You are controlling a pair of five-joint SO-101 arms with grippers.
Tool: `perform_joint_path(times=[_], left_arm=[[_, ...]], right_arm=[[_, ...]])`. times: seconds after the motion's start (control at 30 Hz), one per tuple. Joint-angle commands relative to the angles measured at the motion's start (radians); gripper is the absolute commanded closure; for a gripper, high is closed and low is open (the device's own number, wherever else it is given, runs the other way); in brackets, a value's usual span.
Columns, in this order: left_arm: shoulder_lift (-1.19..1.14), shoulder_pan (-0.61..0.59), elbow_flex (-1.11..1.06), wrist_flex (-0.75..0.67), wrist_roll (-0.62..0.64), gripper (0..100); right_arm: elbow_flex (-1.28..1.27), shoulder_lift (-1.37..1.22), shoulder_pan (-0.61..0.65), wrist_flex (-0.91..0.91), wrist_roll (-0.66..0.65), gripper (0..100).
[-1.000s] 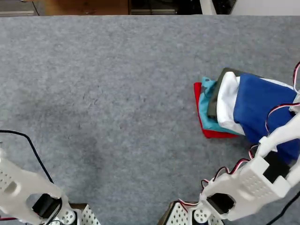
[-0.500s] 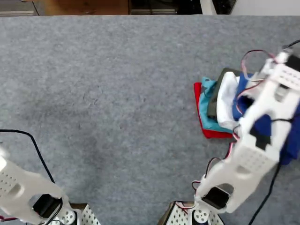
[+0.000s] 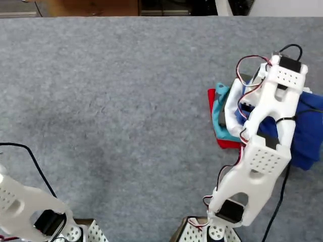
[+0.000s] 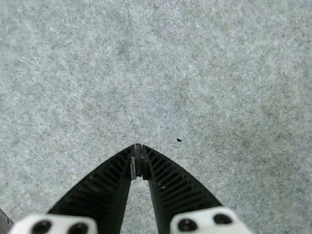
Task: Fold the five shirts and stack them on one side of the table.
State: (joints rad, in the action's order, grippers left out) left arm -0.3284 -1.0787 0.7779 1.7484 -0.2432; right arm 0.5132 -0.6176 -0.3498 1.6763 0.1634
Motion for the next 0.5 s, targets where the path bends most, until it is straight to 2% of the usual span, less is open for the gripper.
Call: perform_joint_path(times=[0.0, 0.23, 0.47], left_arm=[[0.061, -0.009, 0.000, 0.011, -0.011, 98], [0.061, 0.000, 0.005, 0.011, -0.011, 98], [0.061, 0.000, 0.000, 0.011, -0.015, 98]], right_arm=[[0.051, 0.154, 0.030, 0.055, 0.009, 98.0], [0.130, 0.272, -0.028, -0.009, 0.003, 97.7], [0.065, 0.114, -0.025, -0.330, 0.008, 97.8]])
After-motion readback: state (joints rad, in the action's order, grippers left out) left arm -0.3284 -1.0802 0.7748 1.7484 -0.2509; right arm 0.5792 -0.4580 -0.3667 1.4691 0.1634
